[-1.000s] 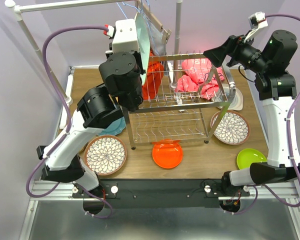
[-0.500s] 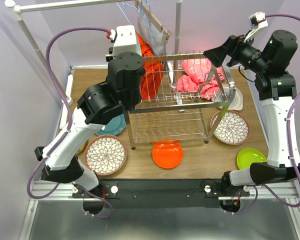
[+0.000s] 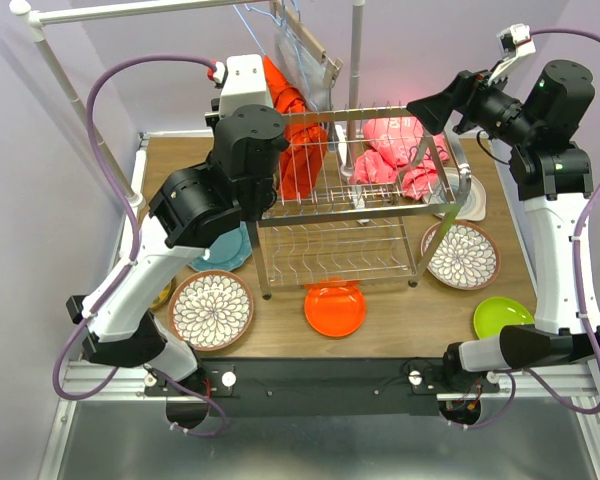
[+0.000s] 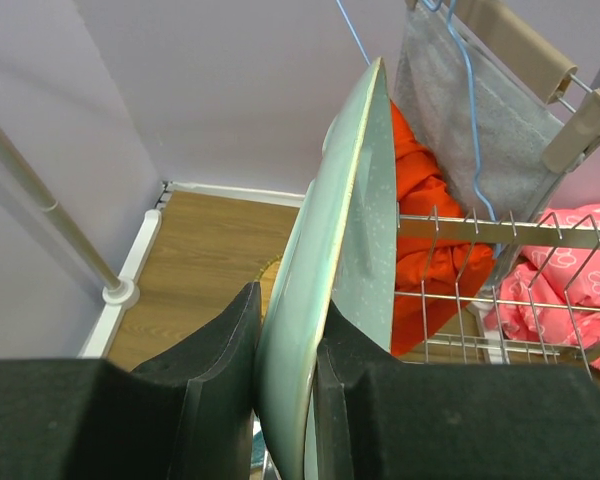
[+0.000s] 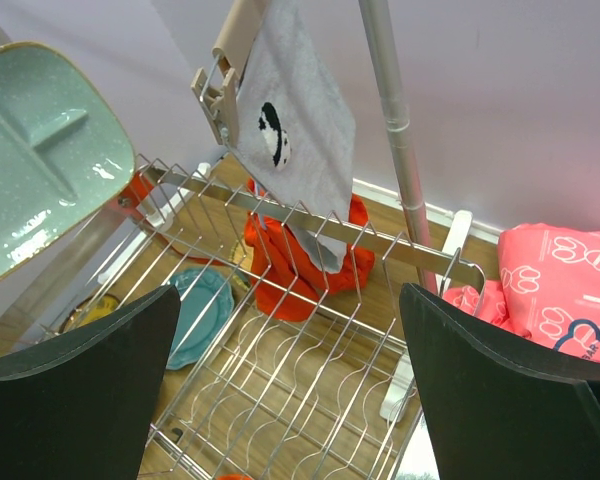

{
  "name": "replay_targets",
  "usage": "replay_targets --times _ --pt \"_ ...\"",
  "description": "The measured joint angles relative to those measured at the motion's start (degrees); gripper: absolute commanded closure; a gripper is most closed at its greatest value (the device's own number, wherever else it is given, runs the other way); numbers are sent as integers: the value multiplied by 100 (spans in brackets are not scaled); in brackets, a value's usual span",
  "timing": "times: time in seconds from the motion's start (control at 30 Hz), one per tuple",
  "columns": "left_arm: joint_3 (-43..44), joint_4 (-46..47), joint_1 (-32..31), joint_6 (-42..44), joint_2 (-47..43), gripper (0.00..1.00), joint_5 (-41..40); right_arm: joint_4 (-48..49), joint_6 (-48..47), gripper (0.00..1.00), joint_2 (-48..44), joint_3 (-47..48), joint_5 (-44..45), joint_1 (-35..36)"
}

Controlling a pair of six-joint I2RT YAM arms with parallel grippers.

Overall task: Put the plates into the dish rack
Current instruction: Insert the plate into the dish rack

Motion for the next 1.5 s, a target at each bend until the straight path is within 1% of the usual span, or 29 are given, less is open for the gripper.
replay_targets --times 0.53,0.73,1.07,1.3,1.5 --pt "2 -251 140 -42 55 100 105 2 0 0 0 -2 2 0" --pt "2 -120 177 42 190 100 190 4 0 0 0 -22 2 0" --pt "-2 188 221 433 343 100 173 7 0 0 0 -55 4 0" --pt "-203 487 225 645 341 100 155 9 0 0 0 -55 2 0" --pt "-313 570 225 627 319 100 107 7 2 0 0 -55 2 0"
